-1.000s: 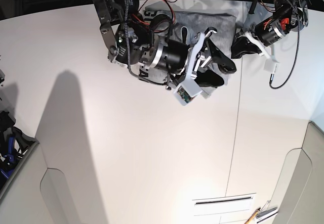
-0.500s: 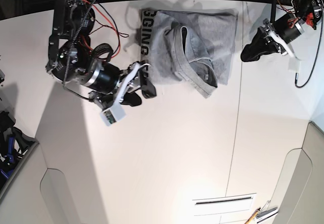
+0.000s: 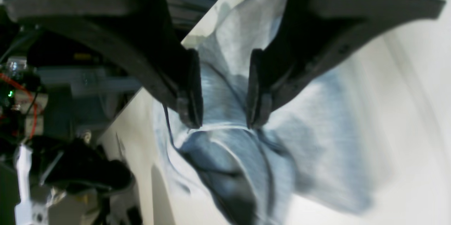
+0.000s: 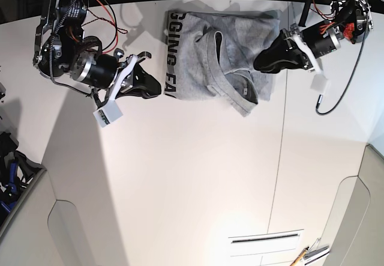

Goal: Fold the T-shirt properly
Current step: 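Grasp the loose fabric on the stack with the left gripper and tuck it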

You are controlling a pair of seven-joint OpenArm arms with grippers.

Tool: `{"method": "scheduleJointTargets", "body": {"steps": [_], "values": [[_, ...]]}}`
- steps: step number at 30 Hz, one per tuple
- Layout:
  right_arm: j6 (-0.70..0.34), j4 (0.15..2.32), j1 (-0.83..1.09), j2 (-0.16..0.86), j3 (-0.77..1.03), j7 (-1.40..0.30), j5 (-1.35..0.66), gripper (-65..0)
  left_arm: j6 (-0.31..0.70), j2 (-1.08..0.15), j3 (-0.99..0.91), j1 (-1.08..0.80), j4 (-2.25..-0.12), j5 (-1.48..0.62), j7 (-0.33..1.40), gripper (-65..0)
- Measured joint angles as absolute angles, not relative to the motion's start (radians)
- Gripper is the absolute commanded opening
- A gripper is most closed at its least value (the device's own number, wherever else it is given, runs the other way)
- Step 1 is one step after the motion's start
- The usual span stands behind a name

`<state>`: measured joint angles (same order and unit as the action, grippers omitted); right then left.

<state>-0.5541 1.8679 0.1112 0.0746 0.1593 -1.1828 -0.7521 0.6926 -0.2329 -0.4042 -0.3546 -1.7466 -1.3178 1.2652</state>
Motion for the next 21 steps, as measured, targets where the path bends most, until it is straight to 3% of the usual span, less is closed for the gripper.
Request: {"method": "scheduleJointTargets", "body": {"steps": [21], "values": [[-0.556,1.868,0.111,0.061,0.134,-1.179,-0.752,-65.0,0.693,-0.236,-0.228,-0.387,-1.829,-1.32,1.292,-38.1]]}}
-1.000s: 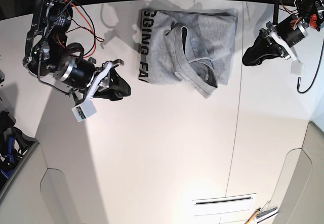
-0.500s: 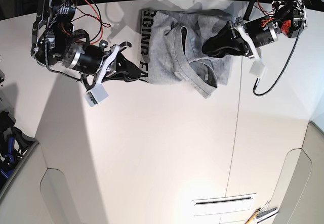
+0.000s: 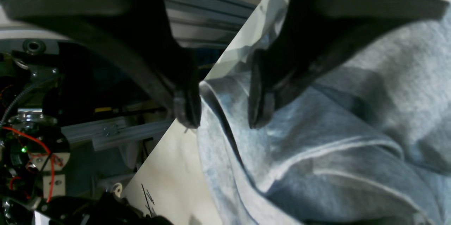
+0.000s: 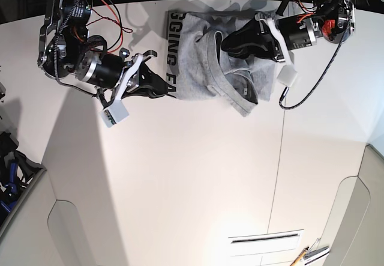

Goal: Fold the T-shirt properly
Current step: 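Grasp the loose fabric on the stack with the left gripper and tuck it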

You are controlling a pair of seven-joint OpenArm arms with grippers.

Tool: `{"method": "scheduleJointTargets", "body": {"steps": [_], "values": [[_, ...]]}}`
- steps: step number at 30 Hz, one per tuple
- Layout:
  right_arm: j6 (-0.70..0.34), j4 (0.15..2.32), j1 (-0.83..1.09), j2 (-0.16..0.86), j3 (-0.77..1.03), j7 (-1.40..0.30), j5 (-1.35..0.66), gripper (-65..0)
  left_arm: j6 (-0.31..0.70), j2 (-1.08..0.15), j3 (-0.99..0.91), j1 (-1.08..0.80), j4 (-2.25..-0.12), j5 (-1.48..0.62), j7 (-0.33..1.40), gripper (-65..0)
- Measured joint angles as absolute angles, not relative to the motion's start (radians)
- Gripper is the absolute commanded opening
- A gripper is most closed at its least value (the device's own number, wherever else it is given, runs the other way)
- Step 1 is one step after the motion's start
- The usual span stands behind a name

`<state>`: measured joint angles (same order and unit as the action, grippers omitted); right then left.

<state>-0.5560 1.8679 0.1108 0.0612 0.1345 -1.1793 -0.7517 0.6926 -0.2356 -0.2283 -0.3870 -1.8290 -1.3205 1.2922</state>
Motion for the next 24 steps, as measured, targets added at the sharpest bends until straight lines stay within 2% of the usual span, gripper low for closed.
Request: {"method": "scheduleJointTargets", "body": {"steps": [9,24], "values": [[-0.558,1.868,0.111,0.061,0.134,-1.179,-0.752,-65.0,0.693,-0.236,-0.226,-0.387,-1.829,-1.179,1.248,-38.1],[-0.558,1.868,0.111,0.061,0.134,-1.178,-0.752,-65.0,0.693,-0.239,-0.226,-0.373,-1.829,-1.212,1.241,-38.1]]}}
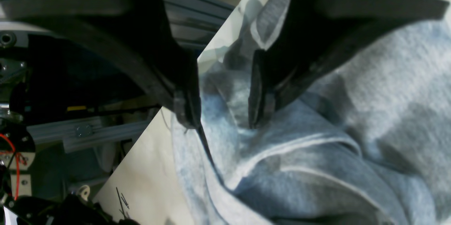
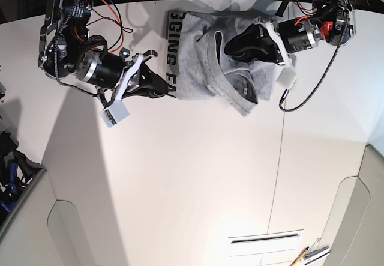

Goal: Fold the T-shirt properly
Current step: 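Grasp the loose fabric on the stack with the left gripper and tuck it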

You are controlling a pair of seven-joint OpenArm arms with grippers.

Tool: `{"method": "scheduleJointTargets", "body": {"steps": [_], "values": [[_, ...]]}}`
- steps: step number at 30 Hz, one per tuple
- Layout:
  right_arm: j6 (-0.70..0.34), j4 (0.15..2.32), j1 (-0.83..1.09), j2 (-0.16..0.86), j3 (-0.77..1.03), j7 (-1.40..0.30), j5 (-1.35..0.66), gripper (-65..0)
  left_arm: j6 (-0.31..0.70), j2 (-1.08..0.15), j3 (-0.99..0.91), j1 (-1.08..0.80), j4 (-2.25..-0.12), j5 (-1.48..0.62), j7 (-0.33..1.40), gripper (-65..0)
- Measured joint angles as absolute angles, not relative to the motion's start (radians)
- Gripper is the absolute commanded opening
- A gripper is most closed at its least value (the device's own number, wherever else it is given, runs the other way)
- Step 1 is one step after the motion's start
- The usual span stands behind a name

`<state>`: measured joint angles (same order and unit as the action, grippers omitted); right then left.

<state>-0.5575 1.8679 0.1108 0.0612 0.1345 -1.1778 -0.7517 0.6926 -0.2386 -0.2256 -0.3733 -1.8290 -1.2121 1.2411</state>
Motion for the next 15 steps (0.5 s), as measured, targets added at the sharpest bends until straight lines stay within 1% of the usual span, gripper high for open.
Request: {"method": "scheduleJointTargets", "body": {"steps": [9,12,15], "values": [[-0.558,1.868,0.111,0.061,0.134,-1.174,-0.747,-65.0,0.692,-0.308,-0.224,-0.293,-1.829,-1.214,1.241,-38.1],[-0.558,1.868,0.111,0.061,0.134,-1.174,-0.744,-65.0,0.693,-0.315,-0.224,-0.3,-1.829,-1.219,1.265,-38.1],[-0.558,1.868,0.111,0.061,0.134,-1.174,-0.744,-65.0,0.693,-0.317,-0.224,-0.323,-1.829,-1.309,1.312,-38.1]]}}
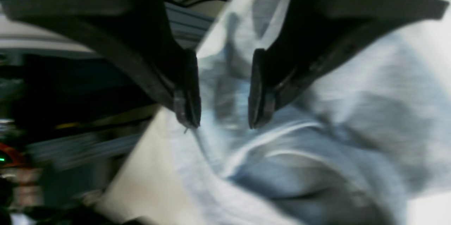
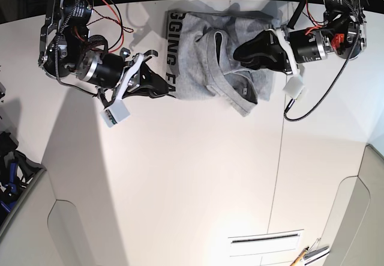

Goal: Fold the T-shirt properly
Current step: 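Grasp the loose fabric on the stack with the left gripper and tuck it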

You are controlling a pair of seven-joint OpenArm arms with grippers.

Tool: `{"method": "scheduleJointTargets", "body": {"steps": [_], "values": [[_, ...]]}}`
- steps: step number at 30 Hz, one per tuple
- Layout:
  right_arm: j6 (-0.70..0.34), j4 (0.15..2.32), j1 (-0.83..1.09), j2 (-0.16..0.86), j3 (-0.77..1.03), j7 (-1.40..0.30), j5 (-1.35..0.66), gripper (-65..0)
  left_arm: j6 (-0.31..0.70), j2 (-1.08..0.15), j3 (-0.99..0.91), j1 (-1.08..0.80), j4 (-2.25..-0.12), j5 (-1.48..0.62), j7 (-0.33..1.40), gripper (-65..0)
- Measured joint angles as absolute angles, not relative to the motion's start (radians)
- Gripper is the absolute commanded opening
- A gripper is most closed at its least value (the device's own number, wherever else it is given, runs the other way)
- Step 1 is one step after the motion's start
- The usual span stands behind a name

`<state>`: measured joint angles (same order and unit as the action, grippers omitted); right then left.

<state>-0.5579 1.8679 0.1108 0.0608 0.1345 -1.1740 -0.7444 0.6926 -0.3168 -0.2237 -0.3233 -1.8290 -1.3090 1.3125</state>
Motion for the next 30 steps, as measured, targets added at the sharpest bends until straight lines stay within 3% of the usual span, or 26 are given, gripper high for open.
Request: {"method": "scheduleJointTargets", "body": {"steps": [9,11,17,30], "values": [[-0.558,1.868,0.111,0.061,0.134,-1.171,-0.744,-65.0,0.693,-0.327,-0.181,-0.356,-1.829,-1.332,1.292,-37.5],[-0.558,1.868,0.111,0.061,0.134,-1.171,-0.744,-65.0,0.692,-0.327,-0.128,-0.357,-1.829,-1.298,1.269,-34.5],[-0.558,1.868,0.111,0.061,0.134,-1.172,-0.744,-65.0,0.693,-0.327,-0.014,-0.354,-1.829,-1.17,1.21,-34.2],[-0.558,1.868,0.111,0.061,0.134,-1.172,-0.744,-65.0,0.692,-0.327,-0.147,-0.354,-1.829,-1.163,1.206,-34.3]]}}
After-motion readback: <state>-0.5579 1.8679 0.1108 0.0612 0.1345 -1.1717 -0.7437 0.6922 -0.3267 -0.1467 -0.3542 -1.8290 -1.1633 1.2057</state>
